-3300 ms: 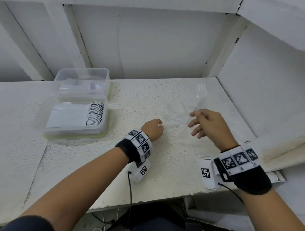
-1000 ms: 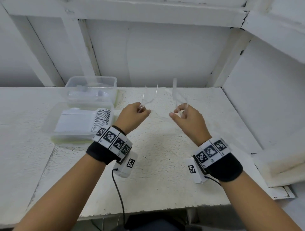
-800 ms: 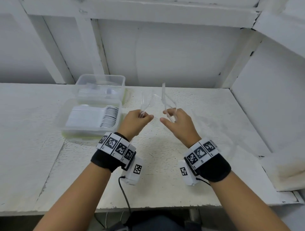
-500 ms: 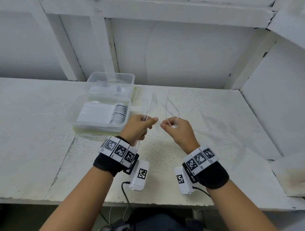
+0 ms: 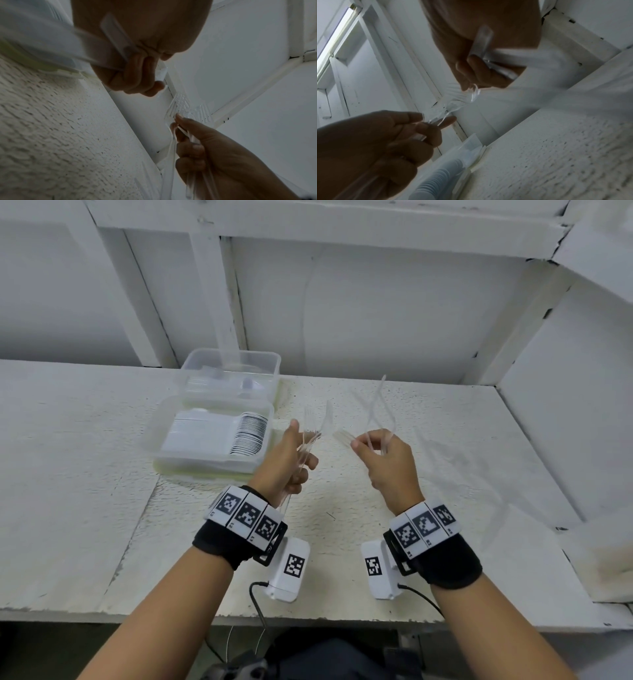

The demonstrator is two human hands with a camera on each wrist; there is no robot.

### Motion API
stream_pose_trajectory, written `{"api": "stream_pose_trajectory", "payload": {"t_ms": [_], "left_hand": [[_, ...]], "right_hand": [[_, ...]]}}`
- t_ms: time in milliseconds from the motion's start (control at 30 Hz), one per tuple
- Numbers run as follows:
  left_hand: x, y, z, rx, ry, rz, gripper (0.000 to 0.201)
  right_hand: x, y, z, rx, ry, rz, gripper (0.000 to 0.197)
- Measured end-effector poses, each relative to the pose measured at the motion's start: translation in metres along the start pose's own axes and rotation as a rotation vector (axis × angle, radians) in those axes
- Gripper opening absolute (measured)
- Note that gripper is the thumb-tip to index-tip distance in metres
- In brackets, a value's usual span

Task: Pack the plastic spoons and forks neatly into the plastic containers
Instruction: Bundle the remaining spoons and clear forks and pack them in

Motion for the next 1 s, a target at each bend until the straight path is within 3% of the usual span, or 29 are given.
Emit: {"api": "stream_pose_trajectory", "payload": {"t_ms": [233, 500, 833, 1000], "left_hand": [[0.002, 0.0, 0.009, 0.001, 0.08, 0.107, 0.014], [0.006, -0.003, 0.016, -0.098, 0.204, 0.298, 0.035], [0.008, 0.003, 0.015, -0.186, 0.471, 0.47, 0.041], [0.005, 0.004, 0.017, -0.196, 0.533, 0.521, 0.04]], "right_hand": [[0.0, 0.009, 0.005, -0.225, 0.145, 0.156, 0.012], [0.005, 0.001, 0.02, -0.117, 0.121, 0.202, 0.011], [0.005, -0.012, 0.028, -0.025, 0.142, 0.181, 0.014], [0.001, -0.01, 0.03, -0.065, 0.12, 0.129, 0.014]]}}
Point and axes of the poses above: each hand's wrist, its own y-axis towards the middle knuckle, its own z-axis out of the palm, x = y × z, the point moved 4 cm from there along y, towards the middle knuckle, and after that the axes turned 15 degrees about -x, right-handed, at the moved point
